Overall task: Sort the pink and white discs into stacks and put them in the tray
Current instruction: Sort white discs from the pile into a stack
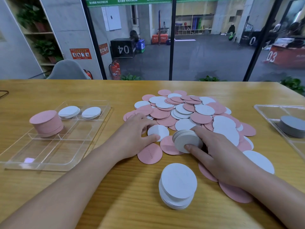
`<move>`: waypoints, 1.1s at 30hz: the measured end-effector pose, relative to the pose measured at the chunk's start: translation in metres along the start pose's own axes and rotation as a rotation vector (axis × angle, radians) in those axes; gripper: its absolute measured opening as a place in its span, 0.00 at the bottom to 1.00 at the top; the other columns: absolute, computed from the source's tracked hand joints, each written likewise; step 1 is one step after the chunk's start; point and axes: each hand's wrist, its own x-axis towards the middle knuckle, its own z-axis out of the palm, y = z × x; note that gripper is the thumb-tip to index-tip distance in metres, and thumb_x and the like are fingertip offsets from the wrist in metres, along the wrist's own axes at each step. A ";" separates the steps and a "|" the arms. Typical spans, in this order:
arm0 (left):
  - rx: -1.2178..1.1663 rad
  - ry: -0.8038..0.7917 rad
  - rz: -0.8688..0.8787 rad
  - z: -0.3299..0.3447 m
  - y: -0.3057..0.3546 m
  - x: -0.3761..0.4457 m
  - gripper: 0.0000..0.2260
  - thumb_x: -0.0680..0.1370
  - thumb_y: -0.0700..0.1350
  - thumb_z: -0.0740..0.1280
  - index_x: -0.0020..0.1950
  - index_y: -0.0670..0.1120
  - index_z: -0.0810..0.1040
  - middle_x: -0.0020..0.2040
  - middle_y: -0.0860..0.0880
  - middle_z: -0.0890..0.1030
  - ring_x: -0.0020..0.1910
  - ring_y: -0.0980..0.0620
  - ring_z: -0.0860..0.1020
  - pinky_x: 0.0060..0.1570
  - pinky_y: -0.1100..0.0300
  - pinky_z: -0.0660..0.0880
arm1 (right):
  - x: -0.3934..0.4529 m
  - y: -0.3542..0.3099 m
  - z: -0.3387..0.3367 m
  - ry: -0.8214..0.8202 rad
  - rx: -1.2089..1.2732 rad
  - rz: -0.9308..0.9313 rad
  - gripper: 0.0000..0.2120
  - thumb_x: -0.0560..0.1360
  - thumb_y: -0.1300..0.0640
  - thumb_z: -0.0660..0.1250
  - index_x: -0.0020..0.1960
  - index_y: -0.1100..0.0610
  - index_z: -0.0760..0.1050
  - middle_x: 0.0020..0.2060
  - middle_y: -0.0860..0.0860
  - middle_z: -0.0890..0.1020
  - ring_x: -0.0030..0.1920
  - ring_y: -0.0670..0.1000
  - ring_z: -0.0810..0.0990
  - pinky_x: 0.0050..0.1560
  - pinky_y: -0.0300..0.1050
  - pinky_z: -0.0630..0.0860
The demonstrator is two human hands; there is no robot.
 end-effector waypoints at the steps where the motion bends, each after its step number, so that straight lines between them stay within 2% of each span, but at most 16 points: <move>1: 0.018 -0.007 -0.010 0.000 0.001 0.000 0.17 0.82 0.62 0.73 0.71 0.66 0.80 0.55 0.61 0.72 0.54 0.62 0.71 0.50 0.63 0.70 | 0.000 0.000 0.000 -0.005 0.002 0.002 0.12 0.84 0.42 0.65 0.48 0.49 0.70 0.37 0.44 0.77 0.42 0.50 0.75 0.39 0.44 0.71; 3: 0.036 -0.009 -0.021 -0.001 0.003 0.000 0.18 0.82 0.62 0.73 0.72 0.65 0.80 0.55 0.62 0.71 0.56 0.61 0.70 0.51 0.62 0.71 | 0.000 0.000 0.000 -0.007 0.004 0.005 0.12 0.84 0.42 0.65 0.48 0.49 0.70 0.37 0.44 0.77 0.41 0.50 0.75 0.40 0.48 0.72; 6: -0.007 0.022 -0.038 -0.001 0.006 0.000 0.17 0.80 0.60 0.76 0.67 0.63 0.80 0.58 0.63 0.74 0.58 0.60 0.72 0.56 0.60 0.73 | 0.000 -0.001 0.000 -0.005 0.014 0.009 0.12 0.84 0.42 0.66 0.48 0.47 0.69 0.37 0.44 0.77 0.41 0.49 0.75 0.39 0.47 0.71; 9: -0.205 0.141 -0.067 -0.001 0.008 0.001 0.13 0.79 0.50 0.80 0.58 0.57 0.79 0.54 0.58 0.80 0.41 0.60 0.77 0.43 0.65 0.74 | 0.000 -0.001 -0.001 -0.007 0.018 0.015 0.12 0.84 0.42 0.66 0.47 0.47 0.69 0.39 0.43 0.78 0.41 0.49 0.76 0.38 0.45 0.69; 11: -0.354 0.222 -0.061 -0.003 0.009 0.001 0.07 0.82 0.44 0.77 0.55 0.53 0.80 0.48 0.51 0.84 0.35 0.58 0.77 0.39 0.66 0.75 | 0.000 0.000 -0.001 -0.007 0.019 0.013 0.12 0.84 0.42 0.66 0.47 0.46 0.68 0.41 0.42 0.78 0.41 0.49 0.76 0.37 0.45 0.69; 13: -0.486 0.280 -0.057 -0.005 0.009 0.000 0.03 0.85 0.45 0.73 0.52 0.51 0.82 0.45 0.48 0.86 0.37 0.54 0.83 0.42 0.59 0.80 | 0.000 0.000 -0.001 -0.007 0.010 0.011 0.12 0.84 0.42 0.65 0.47 0.46 0.68 0.41 0.41 0.78 0.41 0.49 0.76 0.38 0.45 0.69; 16: -0.676 0.284 -0.103 -0.006 0.009 -0.001 0.10 0.85 0.53 0.73 0.49 0.49 0.85 0.46 0.48 0.88 0.46 0.51 0.88 0.54 0.45 0.87 | 0.000 0.000 -0.001 -0.004 0.001 0.007 0.12 0.83 0.41 0.65 0.47 0.46 0.68 0.43 0.40 0.78 0.42 0.49 0.76 0.38 0.43 0.69; 18: -0.669 0.287 -0.092 -0.006 0.005 0.000 0.07 0.82 0.50 0.77 0.49 0.47 0.86 0.47 0.48 0.88 0.46 0.47 0.87 0.56 0.39 0.86 | -0.001 0.000 -0.001 -0.005 0.002 0.007 0.12 0.83 0.41 0.65 0.47 0.46 0.68 0.43 0.40 0.78 0.42 0.49 0.76 0.38 0.43 0.69; 19: -0.656 0.278 -0.079 -0.006 0.003 0.000 0.04 0.80 0.46 0.79 0.51 0.48 0.86 0.48 0.48 0.88 0.48 0.44 0.87 0.55 0.40 0.86 | -0.001 0.000 -0.001 -0.004 0.005 0.007 0.12 0.83 0.41 0.65 0.47 0.46 0.68 0.43 0.40 0.78 0.42 0.49 0.76 0.38 0.43 0.69; 20: -0.652 0.261 -0.072 -0.006 0.002 -0.001 0.06 0.79 0.43 0.80 0.54 0.50 0.87 0.51 0.50 0.89 0.51 0.44 0.87 0.56 0.39 0.86 | -0.001 0.000 -0.001 -0.004 0.008 0.004 0.12 0.83 0.41 0.65 0.47 0.46 0.68 0.43 0.40 0.78 0.42 0.49 0.76 0.38 0.43 0.69; 22: -0.647 0.253 -0.077 -0.006 0.003 -0.001 0.14 0.78 0.41 0.80 0.60 0.55 0.87 0.58 0.55 0.88 0.55 0.49 0.88 0.59 0.43 0.86 | -0.001 0.000 -0.001 -0.003 0.006 0.000 0.12 0.83 0.41 0.65 0.47 0.46 0.68 0.43 0.41 0.78 0.42 0.49 0.76 0.39 0.44 0.70; 25: -0.623 0.246 -0.039 -0.007 0.010 -0.003 0.09 0.80 0.40 0.79 0.56 0.53 0.89 0.53 0.55 0.89 0.51 0.52 0.87 0.54 0.58 0.83 | 0.000 0.000 -0.001 -0.006 0.002 0.003 0.12 0.83 0.41 0.65 0.47 0.46 0.68 0.43 0.41 0.78 0.42 0.49 0.76 0.39 0.44 0.70; 28: -0.639 0.220 0.025 -0.005 0.013 -0.003 0.03 0.81 0.39 0.77 0.52 0.47 0.89 0.48 0.50 0.88 0.50 0.48 0.85 0.50 0.60 0.81 | -0.001 0.000 -0.001 -0.006 0.008 -0.001 0.12 0.84 0.42 0.66 0.46 0.45 0.67 0.43 0.40 0.78 0.42 0.49 0.75 0.39 0.43 0.69; 31: -0.629 0.176 0.106 -0.004 0.020 -0.004 0.01 0.82 0.40 0.77 0.51 0.46 0.88 0.48 0.50 0.88 0.47 0.55 0.83 0.49 0.64 0.78 | -0.001 0.000 0.000 0.001 0.000 -0.010 0.12 0.84 0.41 0.65 0.47 0.46 0.68 0.43 0.42 0.78 0.42 0.49 0.75 0.39 0.44 0.70; 33: -0.637 0.113 0.138 0.001 0.023 -0.004 0.02 0.82 0.39 0.76 0.52 0.45 0.88 0.48 0.51 0.88 0.47 0.56 0.83 0.50 0.62 0.79 | -0.002 0.000 0.000 0.008 0.005 -0.007 0.08 0.84 0.42 0.66 0.51 0.44 0.70 0.41 0.41 0.78 0.44 0.47 0.76 0.41 0.42 0.71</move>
